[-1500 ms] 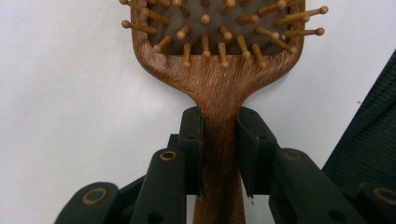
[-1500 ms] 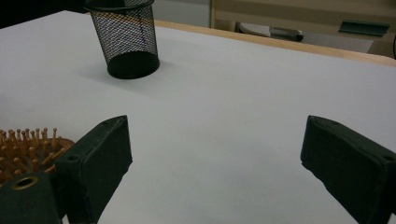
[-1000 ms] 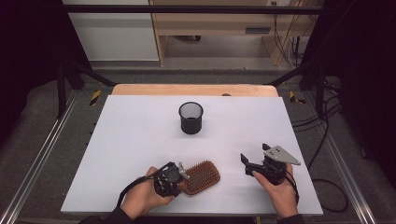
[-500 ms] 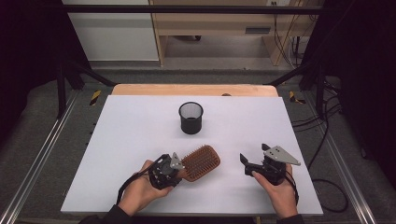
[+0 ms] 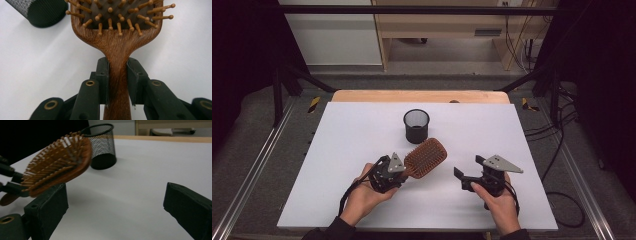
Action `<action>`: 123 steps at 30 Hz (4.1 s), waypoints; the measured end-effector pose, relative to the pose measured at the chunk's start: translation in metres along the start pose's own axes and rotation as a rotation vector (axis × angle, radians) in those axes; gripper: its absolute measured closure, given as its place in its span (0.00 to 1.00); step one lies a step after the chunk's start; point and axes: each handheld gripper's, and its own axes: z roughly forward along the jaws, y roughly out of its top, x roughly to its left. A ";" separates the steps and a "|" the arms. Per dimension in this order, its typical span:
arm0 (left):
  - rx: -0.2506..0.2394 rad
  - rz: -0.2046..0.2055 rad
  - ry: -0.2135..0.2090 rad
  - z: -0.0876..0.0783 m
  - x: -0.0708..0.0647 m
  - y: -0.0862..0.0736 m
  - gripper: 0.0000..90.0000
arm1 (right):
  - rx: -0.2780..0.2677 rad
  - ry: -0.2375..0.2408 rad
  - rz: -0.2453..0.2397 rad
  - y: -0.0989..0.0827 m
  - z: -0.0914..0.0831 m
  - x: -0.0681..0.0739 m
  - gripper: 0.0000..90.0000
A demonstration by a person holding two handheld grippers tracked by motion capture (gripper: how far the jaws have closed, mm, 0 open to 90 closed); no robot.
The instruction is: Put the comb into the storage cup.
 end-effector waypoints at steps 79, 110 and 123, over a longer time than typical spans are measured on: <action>-0.292 -0.074 0.062 -0.022 -0.008 0.005 0.81 | -0.068 0.363 0.156 0.057 0.075 0.065 0.24; -0.379 -0.144 0.093 -0.022 -0.003 -0.004 0.81 | -0.099 0.361 0.199 0.077 0.078 0.078 0.51; -0.391 -0.191 0.102 -0.022 0.000 -0.008 0.81 | -0.092 0.351 0.171 0.086 0.083 0.089 0.60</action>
